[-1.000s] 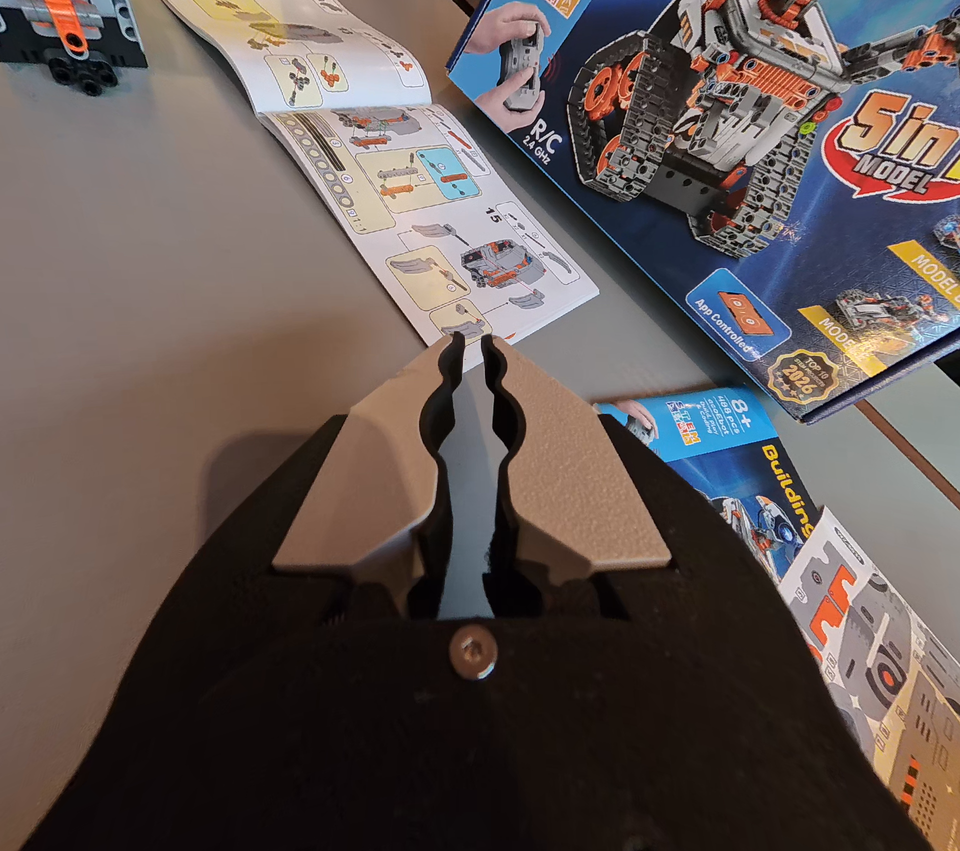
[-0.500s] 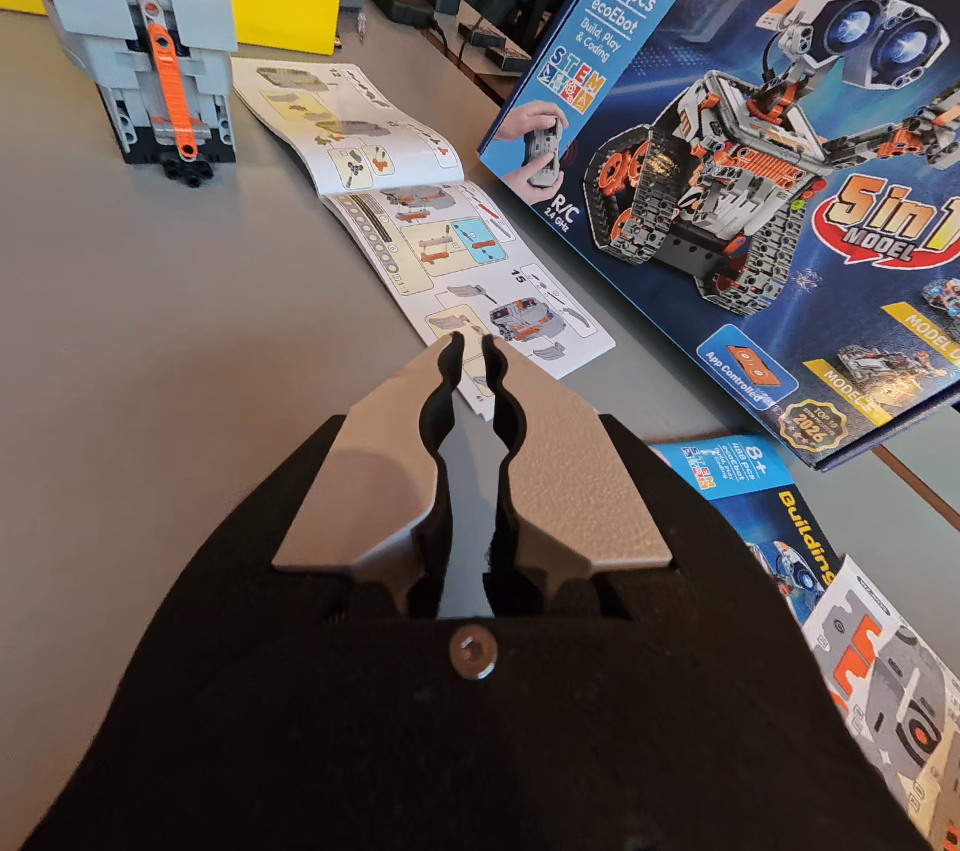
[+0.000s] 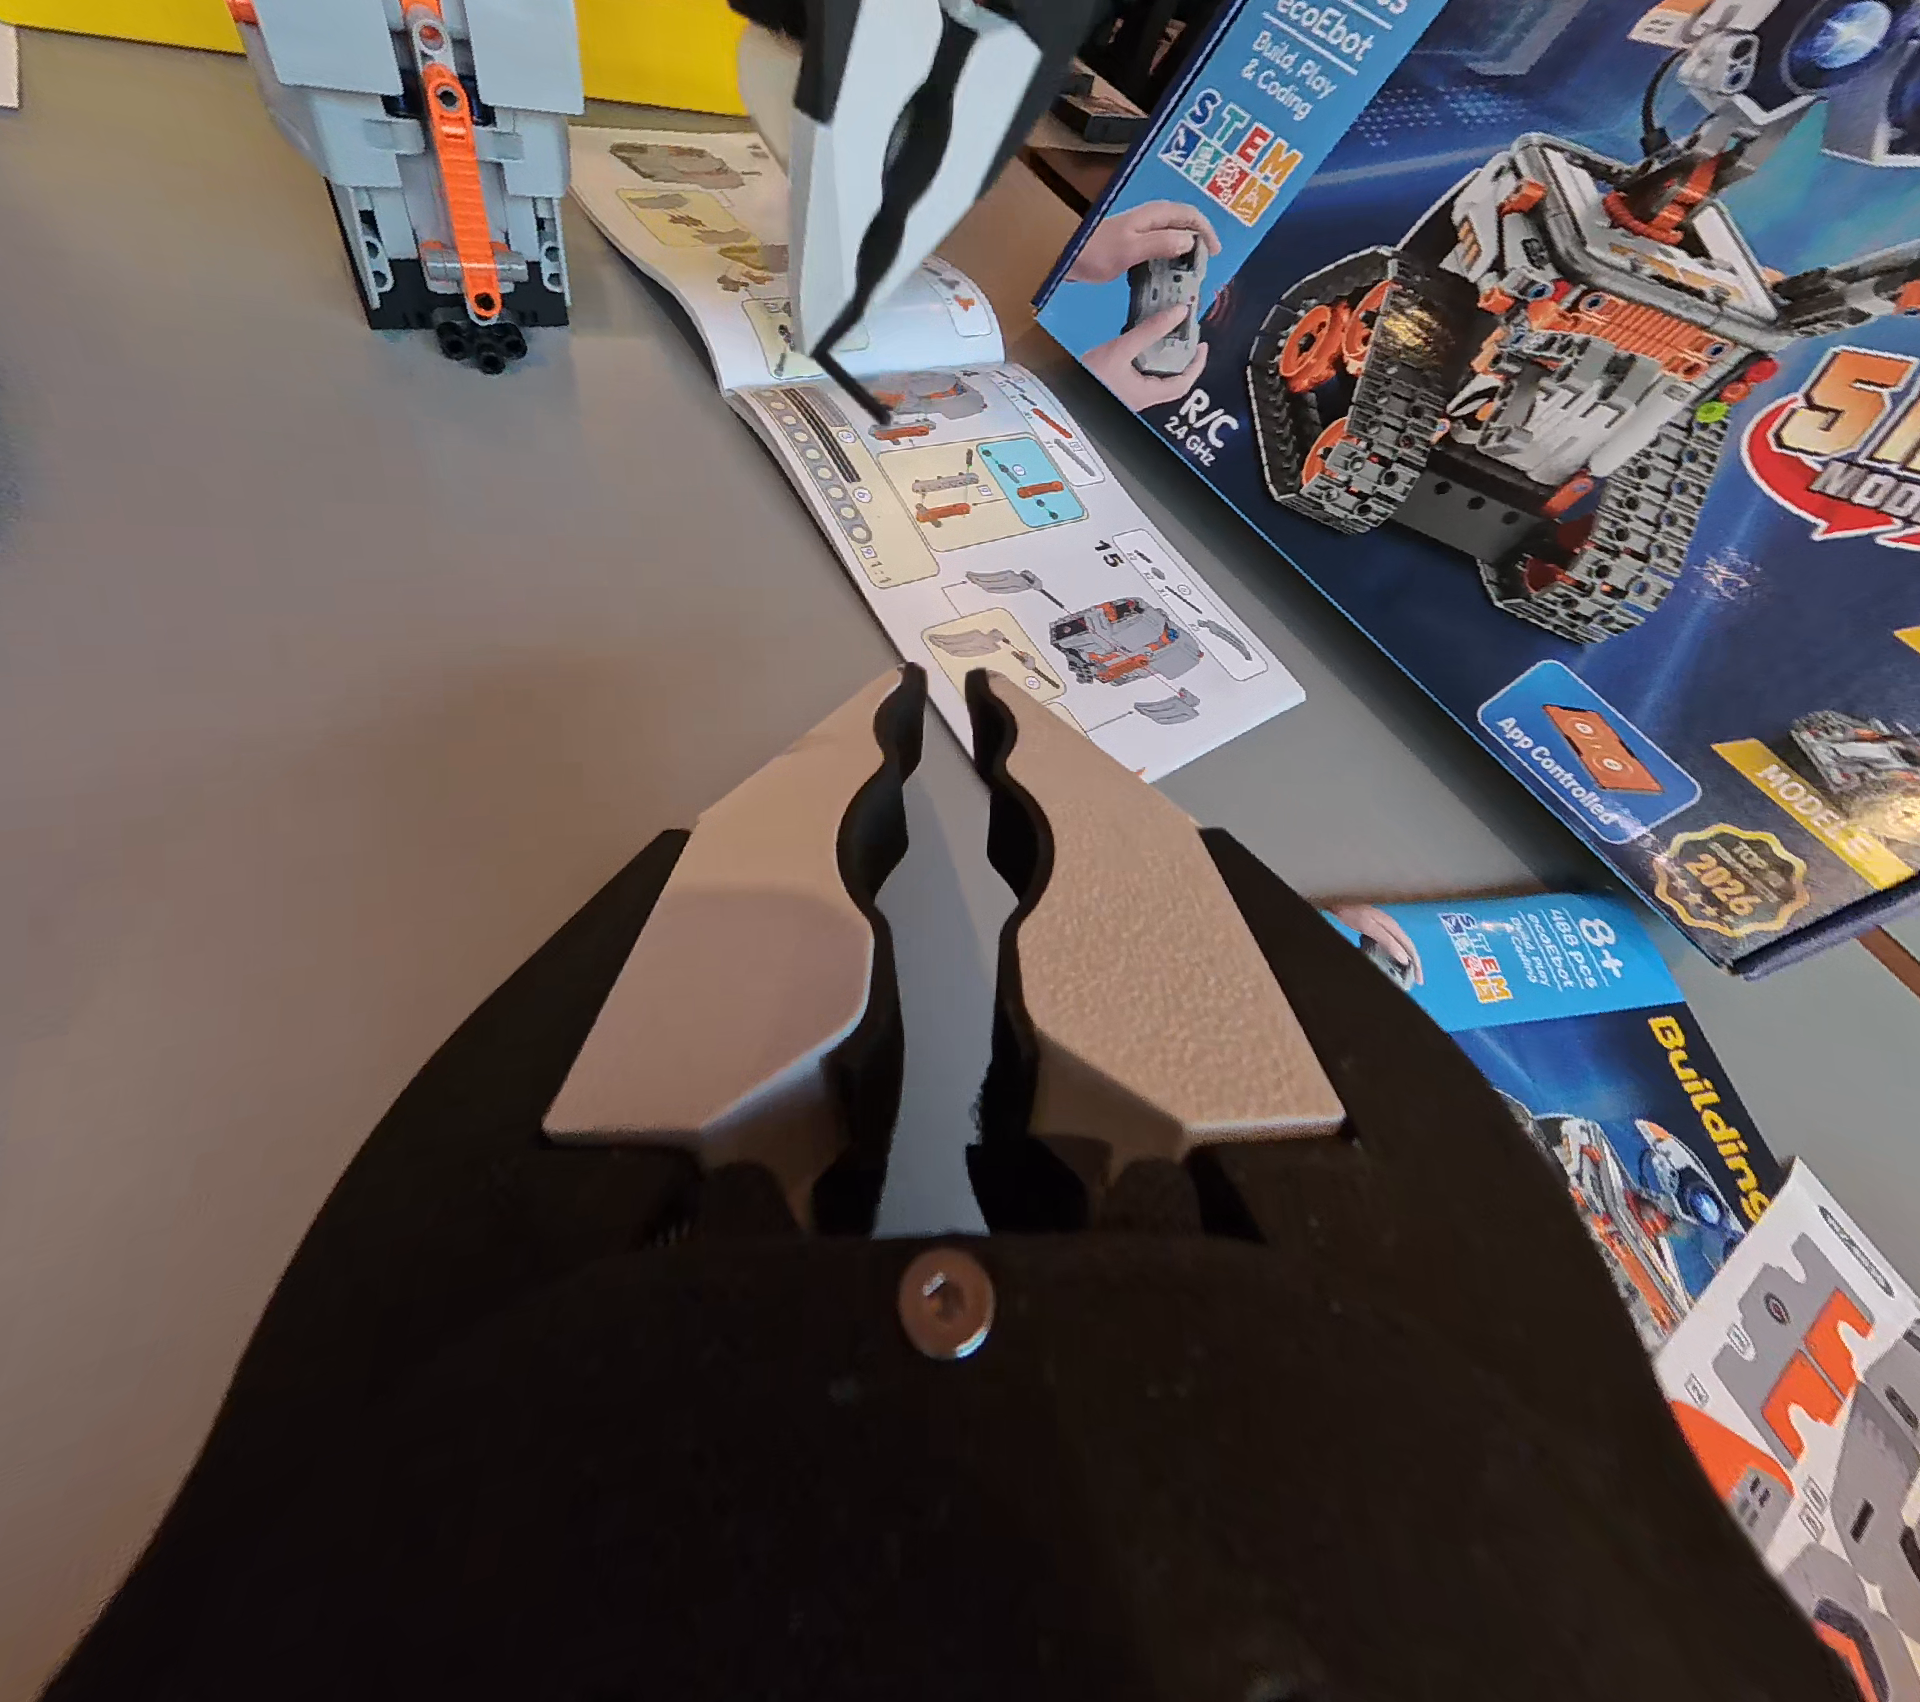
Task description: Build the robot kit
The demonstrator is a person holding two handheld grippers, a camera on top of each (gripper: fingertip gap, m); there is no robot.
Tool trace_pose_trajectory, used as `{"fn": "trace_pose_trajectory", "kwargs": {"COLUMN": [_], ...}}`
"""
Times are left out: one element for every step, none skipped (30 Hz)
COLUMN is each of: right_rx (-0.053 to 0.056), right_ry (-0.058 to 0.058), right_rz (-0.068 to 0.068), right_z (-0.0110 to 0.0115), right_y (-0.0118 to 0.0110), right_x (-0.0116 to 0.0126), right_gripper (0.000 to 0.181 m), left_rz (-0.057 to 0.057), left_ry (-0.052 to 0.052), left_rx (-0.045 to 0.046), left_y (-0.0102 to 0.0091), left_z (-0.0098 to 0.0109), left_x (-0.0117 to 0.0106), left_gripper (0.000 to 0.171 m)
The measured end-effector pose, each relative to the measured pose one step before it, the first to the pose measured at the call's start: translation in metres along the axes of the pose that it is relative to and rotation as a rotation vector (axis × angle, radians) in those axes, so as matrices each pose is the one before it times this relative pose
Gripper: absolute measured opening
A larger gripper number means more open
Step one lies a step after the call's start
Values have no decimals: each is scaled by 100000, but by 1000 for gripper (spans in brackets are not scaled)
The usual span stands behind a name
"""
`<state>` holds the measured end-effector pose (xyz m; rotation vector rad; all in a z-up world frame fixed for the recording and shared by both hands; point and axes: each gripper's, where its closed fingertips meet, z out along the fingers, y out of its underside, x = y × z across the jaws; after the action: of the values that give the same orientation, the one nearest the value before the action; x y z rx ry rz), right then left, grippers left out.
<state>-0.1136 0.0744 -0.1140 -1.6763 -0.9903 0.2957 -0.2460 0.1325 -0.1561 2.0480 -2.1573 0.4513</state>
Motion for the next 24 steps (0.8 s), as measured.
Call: {"fn": "trace_pose_trajectory", "kwargs": {"right_rx": [-111, -236, -105, 81, 91, 152, 165, 107, -36, -93, -87, -197, -235, -262, -265, -174, -136, -132, -135, -79, -77, -52, -43, 1], "right_ry": [-635, -355, -167, -162, -99, -8, 17, 84, 97, 70, 76, 24, 3, 14, -44, -64, -53, -27, -40, 20, 2, -7, -85, -96], "right_rz": [-377, -229, -124, 6, 214, 308, 336, 296, 208, 55, -63, -109, -193, -163, -70, -37, 10, 56, 45, -8, -66, -90, -72, -65], "right_z": [76, 52, 18, -5, -27, -23, -22, -16, -16, -10, 4, 6, 13, 22, 25, 25, 24, 21, 8, -2, -8, -4, -3, 2], "right_y": [-39, 4, -22, -38, -30, -34, -32, -20, 4, 8, 17, 32, 42, 54, 45, 41, 26, 21, 27, 20, 20, 3, 2, -18], "right_x": [-129, -71, -26, -14, 14, 34, 49, 52, 51, 22, 6, -20, -26, -22, -27, -12, -11, 6, 3, 1, -5, -8, -20, -26], "right_gripper": [6, 6, 6, 6, 6, 6, 6, 6, 6, 6, 7, 7, 7, 7, 7, 7, 7, 7, 7, 7, 7, 7, 7, 7], "left_rz": [2025, 1597, 843, 371, 346, 359, 139, 77, 329, 460, 245, 126, 384, 624, 605, 535, 431, 240, -45, -356, -361, -147, -44, 79], "left_ry": [-408, 663, 1820, 1424, 448, 298, 355, 222, 91, 179, 255, 144, -63, -361, -567, -516, -424, -317, -232, -270, -291, -454, -722, -565], "left_rx": [-803, -391, -156, -73, -202, -210, -75, 200, 496, 276, -167, -336, -604, -898, -991, -1018, -1055, -966, -812, -578, -369, -304, -319, -412], "left_y": [109, 21, -41, -65, -33, 8, -19, -53, -81, -32, 17, 12, 44, 51, 30, 4, 10, 1, 1, -9, -23, -6, 16, 6], "left_z": [437, 394, 331, 261, 184, 104, 15, -14, -16, -13, 4, 8, -10, -27, 3, 24, 38, 33, 1, -13, -34, -55, -57, -36], "left_x": [-274, -70, 153, 85, -60, -50, -35, -31, -35, -5, 1, -5, -21, -52, -45, -35, -22, -21, -14, -15, 8, -7, -48, -16], "left_gripper": [2, 2, 1, 2, 2, 2, 1, 2, 2, 2, 2, 2, 2, 2, 2, 2, 2, 2, 2, 2, 2, 2, 2, 2]}}
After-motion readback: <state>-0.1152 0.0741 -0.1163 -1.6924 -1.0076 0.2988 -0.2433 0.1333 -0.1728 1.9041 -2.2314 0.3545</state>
